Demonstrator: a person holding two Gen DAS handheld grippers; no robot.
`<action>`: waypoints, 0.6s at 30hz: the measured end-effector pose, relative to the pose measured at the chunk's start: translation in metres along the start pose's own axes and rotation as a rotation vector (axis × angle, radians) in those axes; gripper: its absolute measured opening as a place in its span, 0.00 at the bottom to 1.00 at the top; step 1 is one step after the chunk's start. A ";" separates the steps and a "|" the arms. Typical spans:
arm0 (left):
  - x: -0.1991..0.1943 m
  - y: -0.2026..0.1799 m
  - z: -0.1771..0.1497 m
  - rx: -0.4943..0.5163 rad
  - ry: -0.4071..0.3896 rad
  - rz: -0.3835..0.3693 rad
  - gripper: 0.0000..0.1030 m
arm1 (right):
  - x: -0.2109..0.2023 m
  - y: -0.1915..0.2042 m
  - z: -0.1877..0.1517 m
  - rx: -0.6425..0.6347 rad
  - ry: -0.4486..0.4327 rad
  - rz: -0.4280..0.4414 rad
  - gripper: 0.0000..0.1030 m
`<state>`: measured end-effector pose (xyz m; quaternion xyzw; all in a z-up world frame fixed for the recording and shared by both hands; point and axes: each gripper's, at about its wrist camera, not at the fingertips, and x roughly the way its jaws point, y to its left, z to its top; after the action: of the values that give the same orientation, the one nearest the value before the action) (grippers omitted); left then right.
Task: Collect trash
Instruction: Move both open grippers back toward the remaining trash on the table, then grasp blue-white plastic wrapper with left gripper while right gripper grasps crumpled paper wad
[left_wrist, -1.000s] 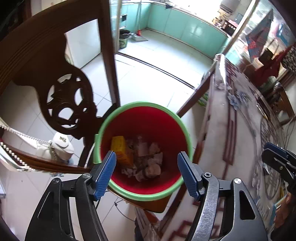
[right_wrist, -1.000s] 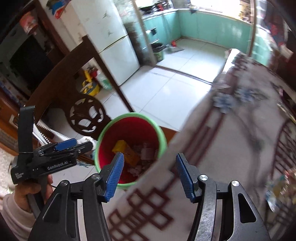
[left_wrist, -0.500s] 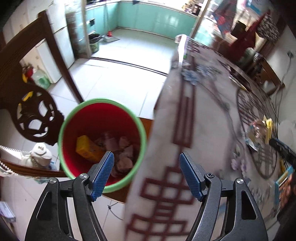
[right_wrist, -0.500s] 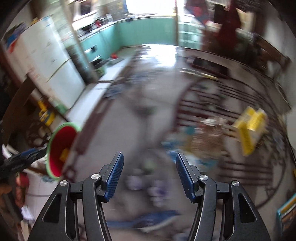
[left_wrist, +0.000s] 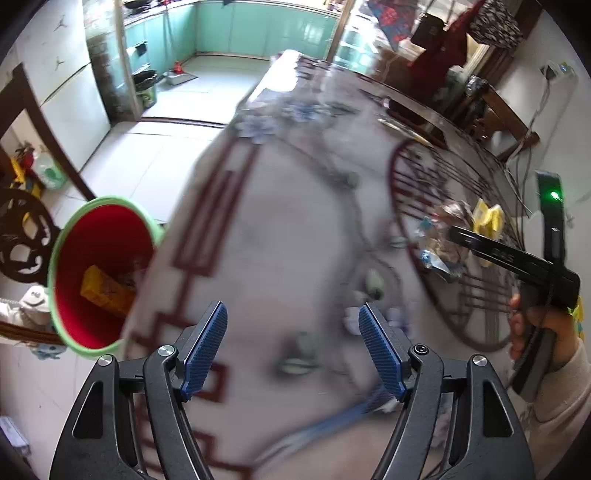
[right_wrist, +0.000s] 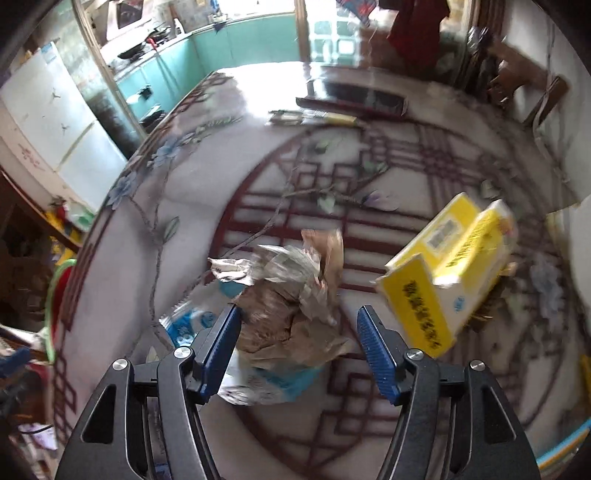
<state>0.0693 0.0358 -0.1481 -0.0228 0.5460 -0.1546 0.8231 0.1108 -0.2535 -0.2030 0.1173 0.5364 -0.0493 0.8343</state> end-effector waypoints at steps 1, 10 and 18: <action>0.001 -0.008 0.000 0.009 0.001 -0.002 0.71 | 0.001 0.001 -0.001 -0.001 -0.002 0.016 0.43; 0.027 -0.069 0.015 0.087 0.037 -0.067 0.71 | -0.060 -0.035 -0.017 0.051 -0.137 0.087 0.40; 0.083 -0.130 0.035 0.152 0.116 -0.148 0.70 | -0.089 -0.078 -0.032 0.163 -0.157 0.115 0.40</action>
<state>0.1006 -0.1160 -0.1810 0.0083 0.5761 -0.2570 0.7759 0.0287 -0.3250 -0.1460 0.2111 0.4559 -0.0535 0.8630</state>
